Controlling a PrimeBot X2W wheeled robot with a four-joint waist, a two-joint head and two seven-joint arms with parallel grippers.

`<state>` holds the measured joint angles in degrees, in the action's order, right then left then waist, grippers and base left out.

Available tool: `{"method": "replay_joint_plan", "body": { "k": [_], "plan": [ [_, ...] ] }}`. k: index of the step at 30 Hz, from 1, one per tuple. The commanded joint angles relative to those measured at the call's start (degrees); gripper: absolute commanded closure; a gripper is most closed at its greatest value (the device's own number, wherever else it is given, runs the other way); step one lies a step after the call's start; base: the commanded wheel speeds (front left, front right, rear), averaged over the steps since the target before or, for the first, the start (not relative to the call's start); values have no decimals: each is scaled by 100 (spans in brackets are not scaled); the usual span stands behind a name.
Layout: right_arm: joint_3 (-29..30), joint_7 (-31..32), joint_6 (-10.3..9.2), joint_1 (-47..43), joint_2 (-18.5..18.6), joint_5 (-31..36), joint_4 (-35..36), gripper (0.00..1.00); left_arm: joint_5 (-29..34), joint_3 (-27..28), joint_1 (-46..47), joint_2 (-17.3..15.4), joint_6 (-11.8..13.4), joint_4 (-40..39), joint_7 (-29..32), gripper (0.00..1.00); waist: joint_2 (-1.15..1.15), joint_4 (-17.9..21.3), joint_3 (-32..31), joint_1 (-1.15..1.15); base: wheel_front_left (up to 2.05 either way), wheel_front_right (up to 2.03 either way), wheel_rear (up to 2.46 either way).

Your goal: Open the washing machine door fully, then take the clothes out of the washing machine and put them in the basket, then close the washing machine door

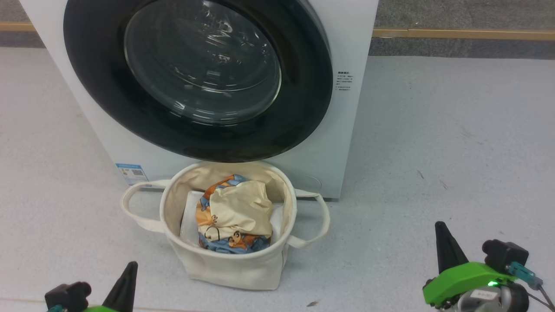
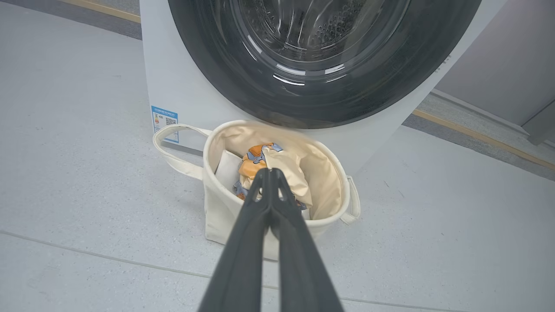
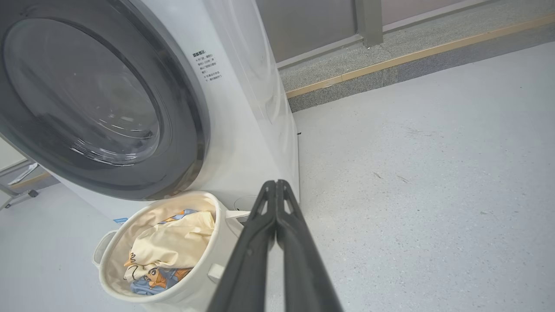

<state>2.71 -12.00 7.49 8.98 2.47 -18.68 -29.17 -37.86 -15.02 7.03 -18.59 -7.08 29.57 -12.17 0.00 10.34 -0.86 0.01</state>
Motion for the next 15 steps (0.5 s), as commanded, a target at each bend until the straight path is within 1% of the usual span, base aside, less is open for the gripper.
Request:
{"method": "replay_joint_plan", "body": {
  "k": [1, 15],
  "plan": [
    [23, 39, 0, 242, 30, -178, 229, 100, -131, 181, 248, -73, -5, -219, 53, 100, 0, -15, 2, -1, 0, 0, 0],
    [65, 265, 0, 173, 31, -1090, 396, 100, -804, 431, 207, 136, -9, -386, 282, 100, 0, -145, 15, -1, 0, 0, 0]
  ]
}}
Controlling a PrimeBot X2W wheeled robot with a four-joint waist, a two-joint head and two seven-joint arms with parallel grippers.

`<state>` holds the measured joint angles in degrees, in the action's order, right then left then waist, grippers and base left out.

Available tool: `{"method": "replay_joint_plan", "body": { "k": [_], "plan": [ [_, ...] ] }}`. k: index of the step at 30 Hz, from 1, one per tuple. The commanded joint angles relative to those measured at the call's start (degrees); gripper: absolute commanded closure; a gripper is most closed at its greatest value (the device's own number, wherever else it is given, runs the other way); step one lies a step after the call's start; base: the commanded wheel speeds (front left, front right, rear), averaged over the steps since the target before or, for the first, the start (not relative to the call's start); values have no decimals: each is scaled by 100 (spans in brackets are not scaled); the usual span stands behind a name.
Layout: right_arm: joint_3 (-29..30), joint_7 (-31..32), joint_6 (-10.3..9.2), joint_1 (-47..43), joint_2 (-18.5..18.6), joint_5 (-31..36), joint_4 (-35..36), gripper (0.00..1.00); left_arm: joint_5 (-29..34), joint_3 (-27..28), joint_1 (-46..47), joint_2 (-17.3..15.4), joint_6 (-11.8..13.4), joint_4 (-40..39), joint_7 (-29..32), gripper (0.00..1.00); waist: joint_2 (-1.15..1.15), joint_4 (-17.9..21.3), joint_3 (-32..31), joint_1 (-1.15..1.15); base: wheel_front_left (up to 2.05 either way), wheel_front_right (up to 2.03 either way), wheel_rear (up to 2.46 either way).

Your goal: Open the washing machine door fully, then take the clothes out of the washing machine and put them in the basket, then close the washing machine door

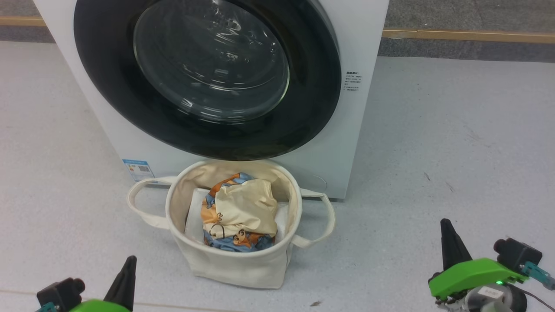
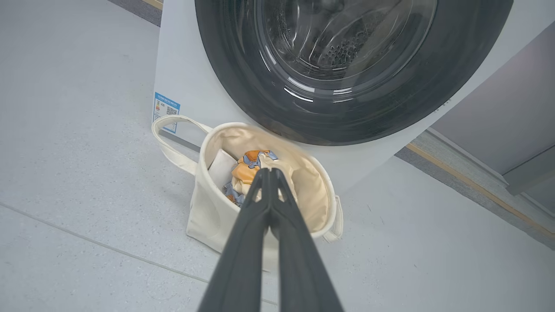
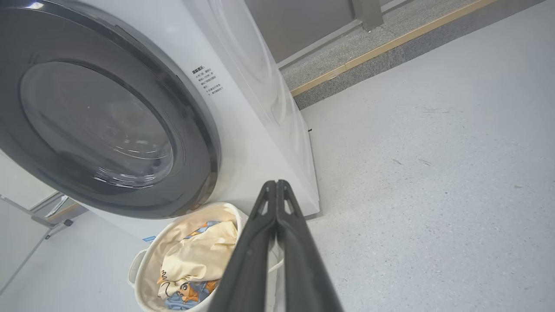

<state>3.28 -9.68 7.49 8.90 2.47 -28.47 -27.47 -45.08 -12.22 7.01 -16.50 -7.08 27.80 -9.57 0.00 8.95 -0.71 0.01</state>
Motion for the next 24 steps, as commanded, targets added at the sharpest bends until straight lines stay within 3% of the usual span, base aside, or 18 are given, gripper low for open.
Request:
{"method": "replay_joint_plan", "body": {
  "k": [1, 24],
  "plan": [
    [11, 50, 0, 176, 32, -176, 238, 100, -131, 168, 206, -59, -10, -222, 40, 100, 0, -14, 2, -1, 0, 0, 0],
    [87, 429, 0, 68, 34, -1674, 505, 100, -1236, 582, 137, 284, -17, -500, 419, 100, 0, -227, 23, -1, 0, 0, 0]
  ]
}}
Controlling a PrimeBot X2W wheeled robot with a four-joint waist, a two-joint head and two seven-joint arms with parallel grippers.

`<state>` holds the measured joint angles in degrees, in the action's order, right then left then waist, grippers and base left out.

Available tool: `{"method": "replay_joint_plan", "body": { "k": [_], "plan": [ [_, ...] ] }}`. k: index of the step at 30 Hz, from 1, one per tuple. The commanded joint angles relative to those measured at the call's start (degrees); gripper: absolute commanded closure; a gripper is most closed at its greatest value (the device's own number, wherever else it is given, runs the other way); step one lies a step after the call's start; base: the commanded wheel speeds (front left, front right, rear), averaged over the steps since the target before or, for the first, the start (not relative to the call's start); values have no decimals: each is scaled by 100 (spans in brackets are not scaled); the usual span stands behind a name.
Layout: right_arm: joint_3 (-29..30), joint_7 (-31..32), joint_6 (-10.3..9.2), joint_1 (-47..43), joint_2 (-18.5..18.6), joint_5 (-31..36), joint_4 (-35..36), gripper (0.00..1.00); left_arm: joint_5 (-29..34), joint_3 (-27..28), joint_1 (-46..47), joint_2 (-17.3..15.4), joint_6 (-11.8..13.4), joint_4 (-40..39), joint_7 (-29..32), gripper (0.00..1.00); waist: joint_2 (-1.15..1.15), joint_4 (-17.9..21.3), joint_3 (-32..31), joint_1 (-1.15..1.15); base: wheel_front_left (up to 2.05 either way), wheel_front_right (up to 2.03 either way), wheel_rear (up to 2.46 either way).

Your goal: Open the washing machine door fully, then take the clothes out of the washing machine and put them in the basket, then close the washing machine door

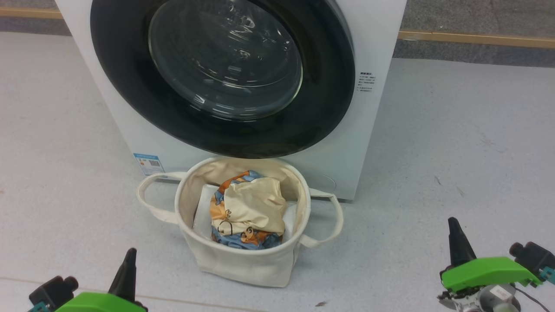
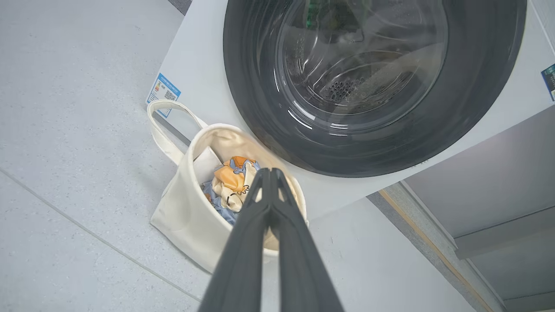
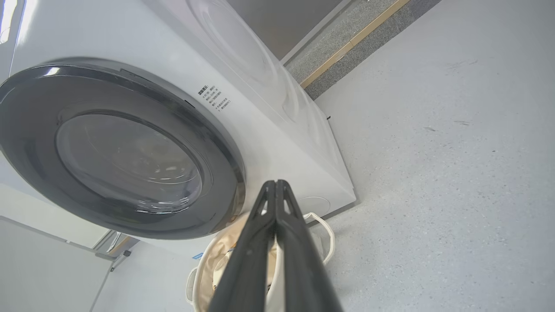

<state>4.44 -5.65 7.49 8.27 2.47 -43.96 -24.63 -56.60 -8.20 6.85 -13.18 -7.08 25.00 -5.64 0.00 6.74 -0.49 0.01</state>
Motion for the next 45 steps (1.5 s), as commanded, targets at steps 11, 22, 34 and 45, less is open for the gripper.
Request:
{"method": "replay_joint_plan", "body": {
  "k": [11, 22, 34, 45],
  "plan": [
    [6, 207, 0, 79, 35, -842, 349, 100, -614, 378, 119, 117, -21, -354, 208, 100, 0, -109, 11, 0, 0, 0, 0],
    [42, 388, 0, 27, 36, -1559, 477, 100, -1144, 577, 86, 282, -24, -487, 390, 100, 0, -211, 21, 0, 0, 0, 0],
    [78, 569, 0, -25, 37, -2274, 605, 100, -1671, 775, 53, 446, -28, -620, 572, 100, 0, -312, 31, 0, 0, 0, 0],
    [115, 751, 0, -77, 38, -2991, 733, 100, -2202, 972, 19, 610, -32, -754, 753, 100, 0, -414, 41, 0, 0, 0, 0]
  ]
}}
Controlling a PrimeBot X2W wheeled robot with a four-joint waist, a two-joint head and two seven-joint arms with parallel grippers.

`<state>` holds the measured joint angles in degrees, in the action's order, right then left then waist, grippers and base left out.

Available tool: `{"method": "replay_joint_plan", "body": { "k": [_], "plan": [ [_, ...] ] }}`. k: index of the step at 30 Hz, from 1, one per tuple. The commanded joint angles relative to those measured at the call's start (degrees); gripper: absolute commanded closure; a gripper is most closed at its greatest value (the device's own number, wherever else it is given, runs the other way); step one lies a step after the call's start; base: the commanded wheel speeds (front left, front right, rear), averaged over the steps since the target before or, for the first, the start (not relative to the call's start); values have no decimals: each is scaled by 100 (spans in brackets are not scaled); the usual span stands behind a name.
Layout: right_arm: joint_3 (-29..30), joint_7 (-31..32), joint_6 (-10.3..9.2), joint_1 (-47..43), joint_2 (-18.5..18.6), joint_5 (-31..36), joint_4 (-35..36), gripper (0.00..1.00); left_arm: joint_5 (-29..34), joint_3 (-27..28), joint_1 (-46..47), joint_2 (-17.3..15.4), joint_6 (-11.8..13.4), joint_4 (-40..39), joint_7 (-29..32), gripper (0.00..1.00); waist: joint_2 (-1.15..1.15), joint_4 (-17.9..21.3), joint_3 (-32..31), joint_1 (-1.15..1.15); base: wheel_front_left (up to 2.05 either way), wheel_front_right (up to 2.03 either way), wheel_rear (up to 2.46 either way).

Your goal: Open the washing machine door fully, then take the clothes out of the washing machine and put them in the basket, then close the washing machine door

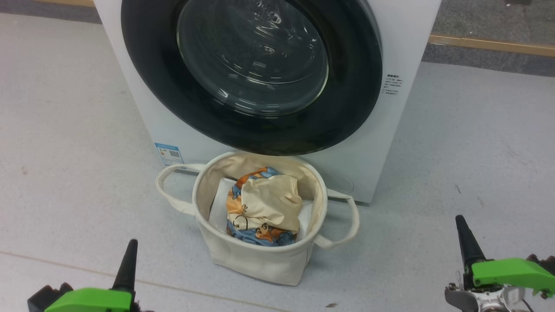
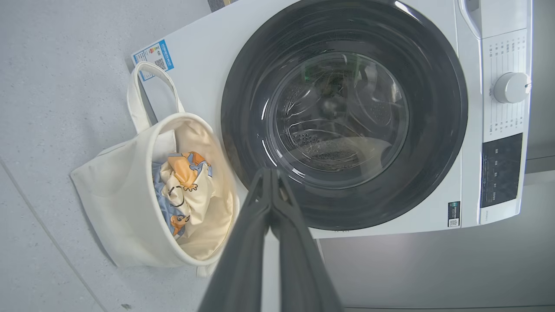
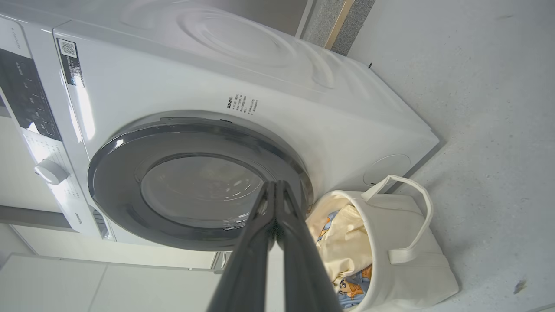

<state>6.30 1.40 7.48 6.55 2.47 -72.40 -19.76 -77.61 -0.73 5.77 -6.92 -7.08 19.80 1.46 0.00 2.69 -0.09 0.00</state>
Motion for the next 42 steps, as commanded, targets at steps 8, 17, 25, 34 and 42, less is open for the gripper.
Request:
{"method": "replay_joint_plan", "body": {
  "k": [8, 17, 25, 34, 42],
  "plan": [
    [-45, 177, 1, 58, 39, -670, 340, 100, -486, 368, 104, 104, -34, -331, 175, 100, 0, -83, 8, 0, 0, 0, 0],
    [-15, 325, 1, 15, 40, -1257, 445, 100, -920, 530, 77, 238, -37, -441, 323, 100, 0, -167, 17, 0, 0, 0, 0],
    [7, 440, 1, -18, 41, -1711, 526, 100, -1256, 655, 55, 343, -39, -525, 438, 100, 0, -231, 23, 0, 0, 0, 0],
    [21, 508, 1, -37, 41, -1978, 574, 100, -1453, 728, 43, 404, -41, -575, 505, 100, 0, -269, 27, 0, 0, 0, 0],
    [21, 508, 1, -37, 41, -1978, 574, 100, -1453, 727, 43, 404, -41, -575, 505, 100, 0, -269, 27, 0, 0, 0, 0]
  ]
}}
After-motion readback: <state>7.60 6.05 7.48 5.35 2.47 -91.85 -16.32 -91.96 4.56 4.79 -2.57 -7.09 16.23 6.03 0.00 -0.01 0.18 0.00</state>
